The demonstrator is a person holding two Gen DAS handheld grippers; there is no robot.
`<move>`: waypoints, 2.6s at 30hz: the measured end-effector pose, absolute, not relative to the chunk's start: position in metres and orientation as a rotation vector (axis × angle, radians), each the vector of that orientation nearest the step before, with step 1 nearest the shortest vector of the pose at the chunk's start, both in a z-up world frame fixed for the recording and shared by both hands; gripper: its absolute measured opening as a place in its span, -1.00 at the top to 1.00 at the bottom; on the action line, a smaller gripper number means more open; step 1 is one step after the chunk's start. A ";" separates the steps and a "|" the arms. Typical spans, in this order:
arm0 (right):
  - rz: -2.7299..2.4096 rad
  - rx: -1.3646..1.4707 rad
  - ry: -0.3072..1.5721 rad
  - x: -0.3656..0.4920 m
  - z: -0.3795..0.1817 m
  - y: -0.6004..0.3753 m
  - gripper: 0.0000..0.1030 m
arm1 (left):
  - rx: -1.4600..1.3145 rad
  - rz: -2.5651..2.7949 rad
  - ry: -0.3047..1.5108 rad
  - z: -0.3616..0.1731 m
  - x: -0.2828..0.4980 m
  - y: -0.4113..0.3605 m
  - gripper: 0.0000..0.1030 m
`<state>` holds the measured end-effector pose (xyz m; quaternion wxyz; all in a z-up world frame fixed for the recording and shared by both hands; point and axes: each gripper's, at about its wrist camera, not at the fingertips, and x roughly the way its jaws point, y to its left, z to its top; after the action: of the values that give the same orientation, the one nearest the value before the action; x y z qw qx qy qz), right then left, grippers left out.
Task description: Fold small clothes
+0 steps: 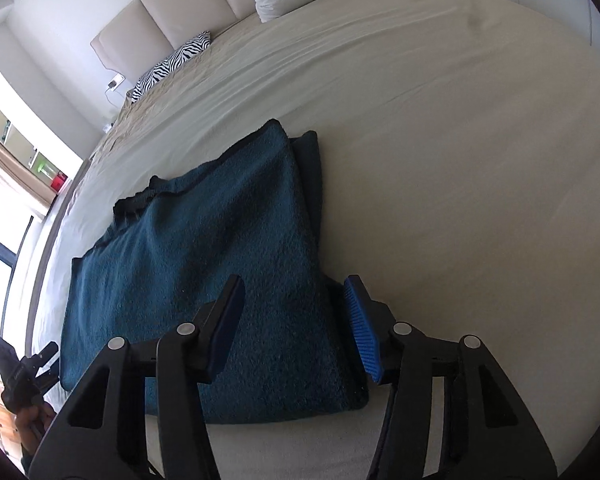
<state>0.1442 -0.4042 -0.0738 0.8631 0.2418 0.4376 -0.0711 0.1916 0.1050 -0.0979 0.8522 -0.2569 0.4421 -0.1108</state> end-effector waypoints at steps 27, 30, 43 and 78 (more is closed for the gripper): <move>-0.206 0.435 0.894 0.078 -0.071 -0.397 0.91 | -0.406 -0.175 0.925 -0.094 0.163 0.100 0.81; -0.202 0.471 0.892 0.070 -0.072 -0.401 0.91 | -0.403 -0.178 0.922 -0.093 0.158 0.101 0.81; -0.200 0.540 0.902 0.053 -0.085 -0.405 0.91 | -0.423 -0.182 0.947 -0.104 0.149 0.112 0.86; -0.245 0.660 0.801 0.029 -0.058 -0.418 -0.08 | -0.342 -0.175 0.818 -0.039 0.148 0.097 -0.03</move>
<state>0.0288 -0.4184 -0.0579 0.8613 0.3145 0.3816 -0.1169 0.1484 0.0971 -0.0388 0.8996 -0.1654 0.3951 -0.0846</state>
